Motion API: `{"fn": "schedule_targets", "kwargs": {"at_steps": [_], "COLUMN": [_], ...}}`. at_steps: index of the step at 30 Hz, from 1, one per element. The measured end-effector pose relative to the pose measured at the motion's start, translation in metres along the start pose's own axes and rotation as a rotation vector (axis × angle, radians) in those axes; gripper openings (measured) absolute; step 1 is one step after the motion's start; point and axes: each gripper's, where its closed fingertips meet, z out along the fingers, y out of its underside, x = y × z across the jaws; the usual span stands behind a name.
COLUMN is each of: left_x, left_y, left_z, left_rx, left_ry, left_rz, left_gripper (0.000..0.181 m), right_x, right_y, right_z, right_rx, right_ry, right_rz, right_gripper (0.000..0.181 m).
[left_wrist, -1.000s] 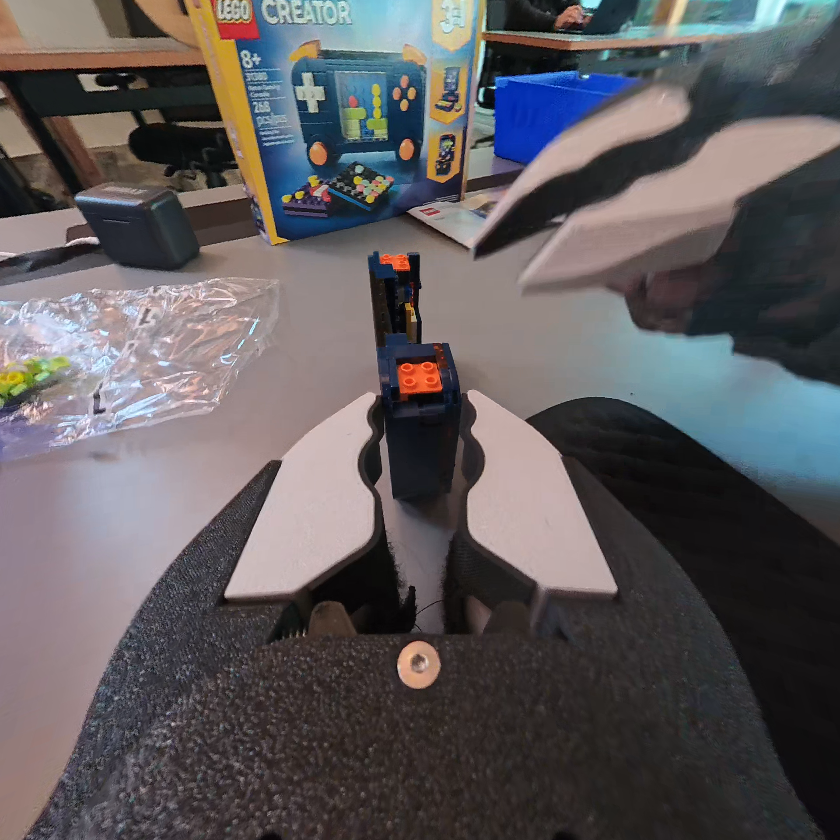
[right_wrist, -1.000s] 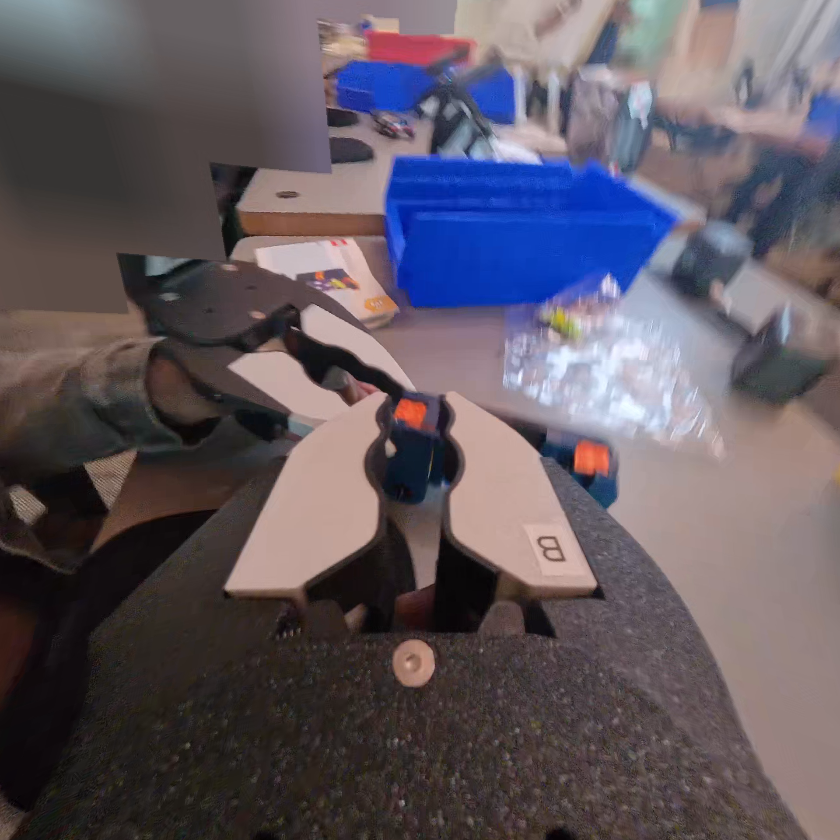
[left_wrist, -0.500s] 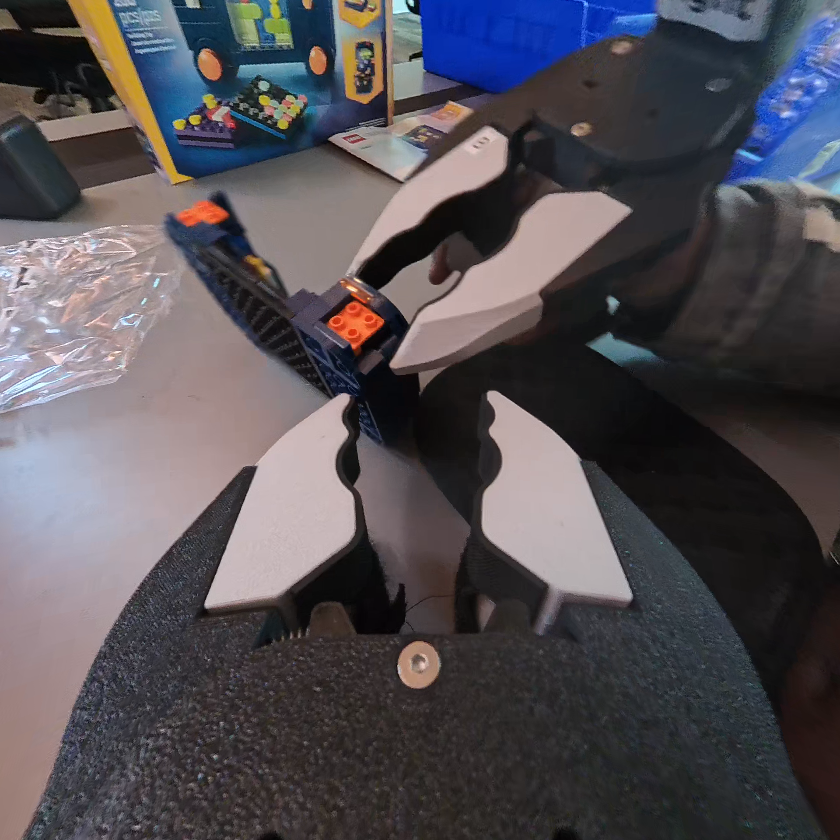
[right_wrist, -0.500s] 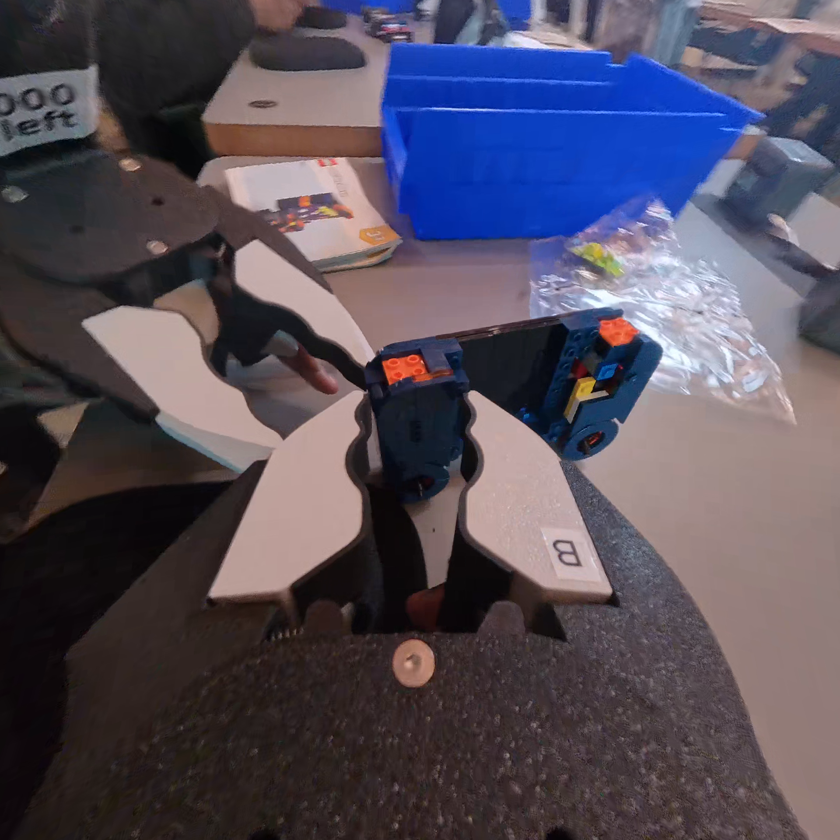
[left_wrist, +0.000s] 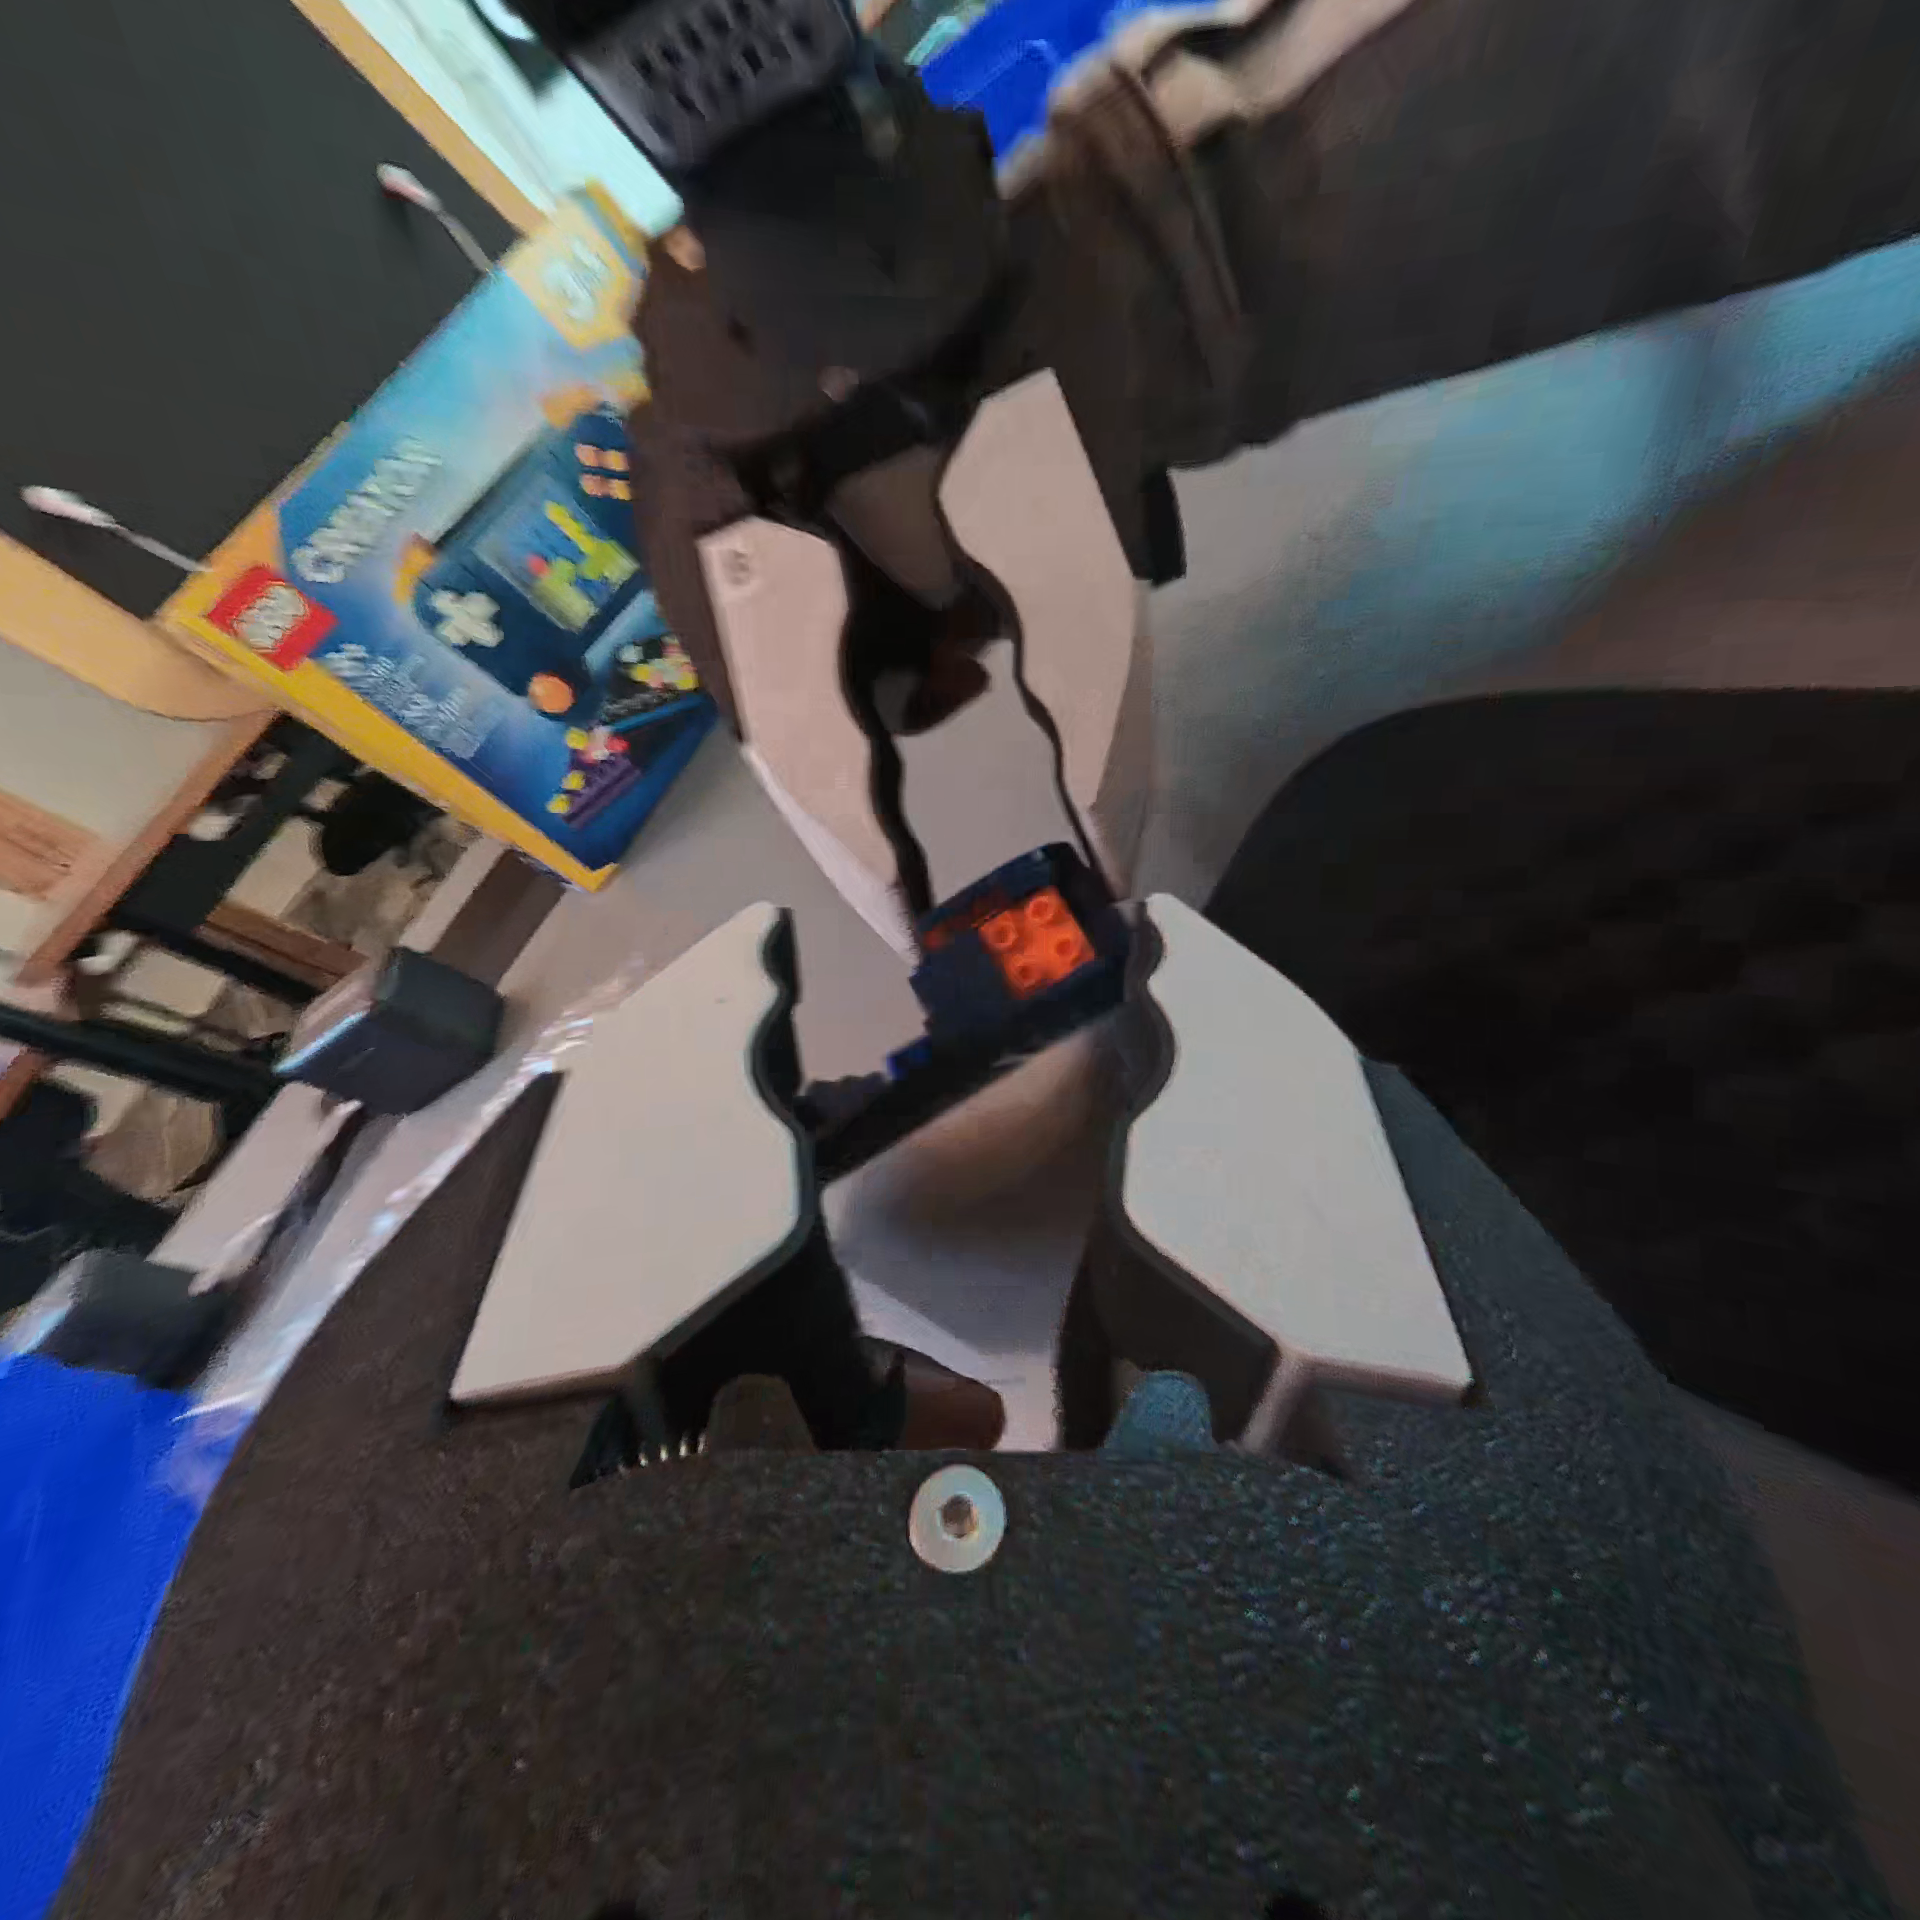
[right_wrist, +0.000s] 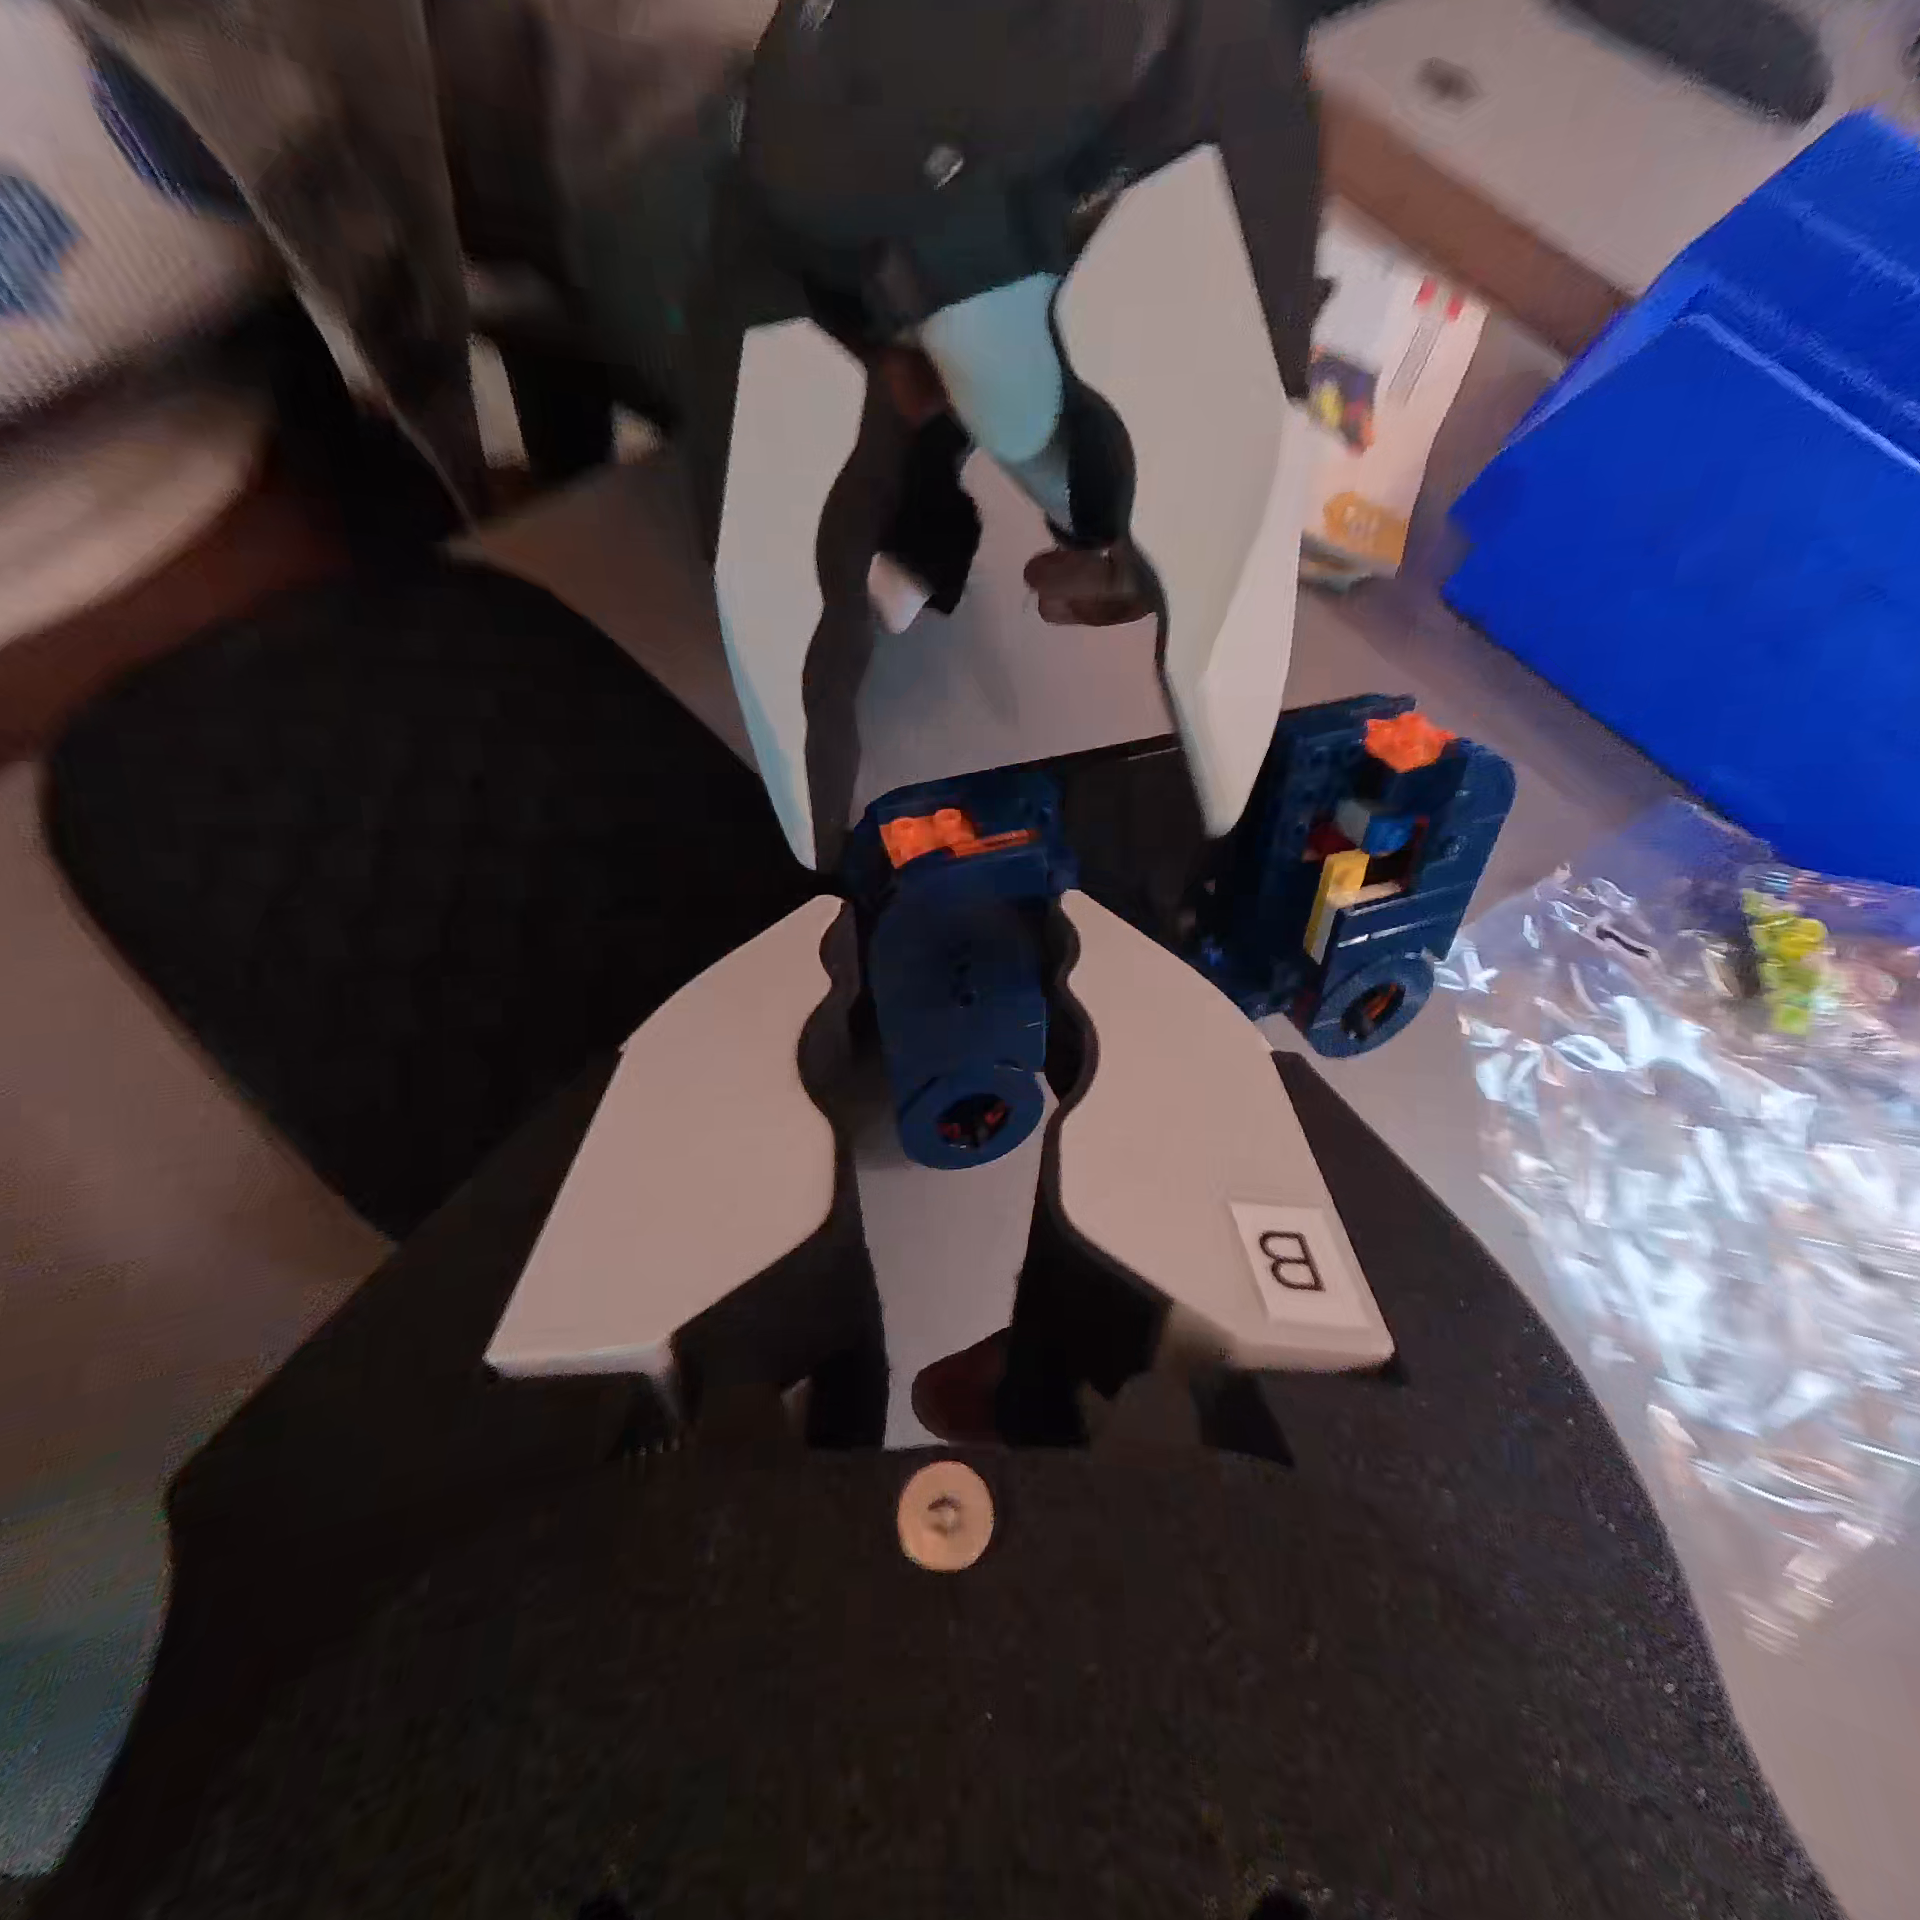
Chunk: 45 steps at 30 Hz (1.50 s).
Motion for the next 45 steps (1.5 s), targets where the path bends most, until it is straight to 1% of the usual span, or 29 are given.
{"fn": "schedule_targets", "kwargs": {"at_steps": [1,2,3,5,6,7,8,9,11,12,14,18,19,20,21,23,24,26,28,29,30,32,33,34,36,37,39,42,45], "left_x": [0.009,0.015,0.020,0.033,0.037,0.038,0.037,0.038,0.053,0.053,0.053,0.054,0.053,0.051,0.053,0.063,0.068,0.073,0.076,0.078,0.081,0.084,0.084,0.085,0.087,0.088,0.088,0.090,0.091], "left_y": [0.004,0.008,0.011,0.015,0.017,0.018,0.020,0.022,0.022,0.022,0.021,0.013,0.009,0.005,0.001,0.003,0.008,0.008,0.001,-0.001,-0.001,-0.001,-0.001,-0.003,-0.005,-0.007,-0.007,-0.010,-0.010], "left_z": [0.001,0.003,0.004,0.007,0.009,0.011,0.012,0.013,0.015,0.016,0.016,0.012,0.009,0.005,0.002,-0.001,-0.001,-0.001,-0.001,0.000,0.000,0.000,0.000,-0.001,-0.002,-0.002,-0.002,-0.003,-0.004], "left_rx": [-0.017,-0.054,-0.079,-0.087,-0.088,-0.081,-0.080,-0.082,-0.065,-0.069,-0.063,-0.113,-0.117,-0.110,-0.094,-0.098,-0.117,-0.145,-0.124,-0.129,-0.142,-0.166,-0.170,-0.175,-0.187,-0.187,-0.200,-0.181,-0.186], "left_ry": [0.068,0.088,0.090,0.083,0.058,0.022,-0.005,0.007,0.136,0.160,0.197,0.172,0.151,0.119,0.110,0.107,0.080,0.017,-0.017,-0.029,-0.036,-0.059,-0.066,-0.067,-0.076,-0.083,-0.103,-0.101,-0.111], "left_rz": [-0.041,-0.120,-0.166,-0.146,-0.113,-0.072,-0.046,-0.037,-0.101,-0.127,-0.145,-0.243,-0.309,-0.402,-0.487,-0.554,-0.547,-0.493,-0.514,-0.515,-0.509,-0.483,-0.473,-0.463,-0.439,-0.426,-0.395,-0.428,-0.413], "left_gripper": [0.044,0.041,0.033,0.030,0.030,0.035,0.048,0.055,0.050,0.043,0.041,0.039,0.039,0.039,0.039,0.039,0.040,0.039,0.039,0.039,0.039,0.039,0.039,0.039,0.039,0.039,0.039,0.039,0.038], "right_x": [0.000,-0.003,-0.008,-0.019,-0.023,-0.023,-0.024,-0.027,-0.032,-0.036,-0.037,-0.038,-0.039,-0.040,-0.039,-0.038,-0.041,-0.044,-0.051,-0.053,-0.056,-0.059,-0.064,-0.066,-0.068,-0.067,-0.068,-0.069,-0.072], "right_y": [0.001,0.004,0.009,0.016,0.019,0.020,0.019,0.018,0.015,0.014,0.014,0.008,0.002,-0.005,-0.014,-0.033,-0.044,-0.058,-0.057,-0.052,-0.044,-0.025,-0.021,-0.015,-0.016,-0.017,-0.021,-0.025,-0.025], "right_z": [0.001,0.002,0.003,0.008,0.009,0.008,0.006,0.004,0.003,0.003,0.002,-0.004,-0.008,-0.013,-0.020,-0.034,-0.038,-0.038,-0.028,-0.022,-0.017,-0.012,-0.006,-0.004,-0.001,-0.001,-0.001,-0.002,-0.002], "right_rx": [-0.090,-0.170,-0.229,-0.265,-0.262,-0.242,-0.221,-0.219,-0.250,-0.268,-0.293,-0.202,-0.184,-0.163,-0.127,-0.008,0.081,0.231,0.297,0.297,0.258,0.131,0.068,-0.001,-0.050,-0.063,-0.049,-0.002,-0.031], "right_ry": [0.018,0.033,0.038,0.050,0.075,0.118,0.151,0.164,0.158,0.135,0.118,0.128,0.141,0.164,0.209,0.290,0.296,0.344,0.427,0.505,0.592,0.761,0.777,0.797,0.809,0.815,0.800,0.763,0.739], "right_rz": [-0.038,-0.075,-0.112,-0.142,-0.150,-0.176,-0.203,-0.230,-0.285,-0.303,-0.297,-0.257,-0.259,-0.251,-0.227,-0.108,-0.003,0.239,0.417,0.476,0.498,0.489,0.467,0.462,0.440,0.441,0.471,0.544,0.552], "right_gripper": [0.034,0.034,0.034,0.034,0.034,0.034,0.034,0.034,0.034,0.034,0.034,0.033,0.031,0.021,0.018,0.018,0.021,0.023,0.028,0.029,0.028,0.018,0.016,0.020,0.023,0.018,0.012,0.006,0.006]}}
